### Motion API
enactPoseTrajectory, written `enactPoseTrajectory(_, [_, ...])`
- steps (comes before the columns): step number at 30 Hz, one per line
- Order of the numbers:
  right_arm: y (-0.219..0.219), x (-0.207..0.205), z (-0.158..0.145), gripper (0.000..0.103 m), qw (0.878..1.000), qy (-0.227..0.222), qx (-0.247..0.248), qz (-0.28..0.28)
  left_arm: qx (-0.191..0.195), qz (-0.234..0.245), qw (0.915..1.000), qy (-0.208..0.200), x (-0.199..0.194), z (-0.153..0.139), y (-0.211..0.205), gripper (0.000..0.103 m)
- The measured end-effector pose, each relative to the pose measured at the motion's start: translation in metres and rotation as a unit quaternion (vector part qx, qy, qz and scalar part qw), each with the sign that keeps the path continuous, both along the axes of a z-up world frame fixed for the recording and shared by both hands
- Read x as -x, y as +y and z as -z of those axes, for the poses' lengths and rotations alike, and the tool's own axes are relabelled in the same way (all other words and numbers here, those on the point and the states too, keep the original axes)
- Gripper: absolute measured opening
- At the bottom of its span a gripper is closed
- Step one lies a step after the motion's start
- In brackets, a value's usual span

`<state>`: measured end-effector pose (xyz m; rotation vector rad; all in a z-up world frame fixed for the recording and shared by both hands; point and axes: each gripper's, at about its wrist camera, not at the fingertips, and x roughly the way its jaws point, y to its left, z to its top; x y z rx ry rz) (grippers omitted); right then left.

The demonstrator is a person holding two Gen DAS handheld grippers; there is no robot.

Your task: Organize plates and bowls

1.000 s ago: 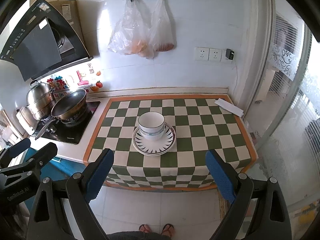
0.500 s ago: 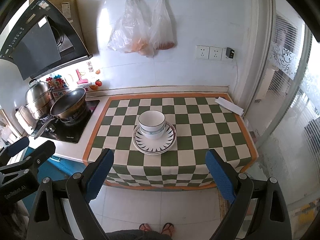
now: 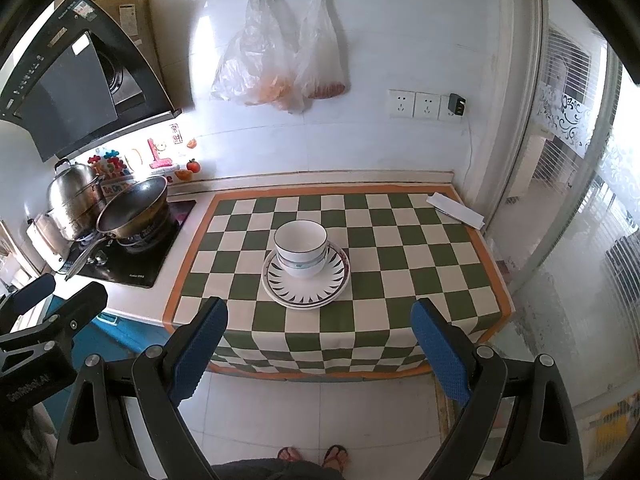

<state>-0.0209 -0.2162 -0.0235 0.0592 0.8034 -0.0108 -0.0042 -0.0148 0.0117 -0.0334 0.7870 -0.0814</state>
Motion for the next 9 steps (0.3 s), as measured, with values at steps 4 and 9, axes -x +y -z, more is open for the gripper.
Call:
enactPoseTrajectory(4, [0.001, 0.0004, -0.0004, 0.095, 1.0, -0.001, 0.001, 0.0, 0.0, 0.002, 1.0, 0.001, -0.0021, 0.0001, -0.0001, 0.098])
enactPoseTrajectory(9, [0.0006, -0.0011, -0.0008, 0.095, 1.0, -0.001, 0.0, 0.001, 0.001, 0.003, 1.0, 0.0, -0.0045, -0.0001, 0.0006, 0.098])
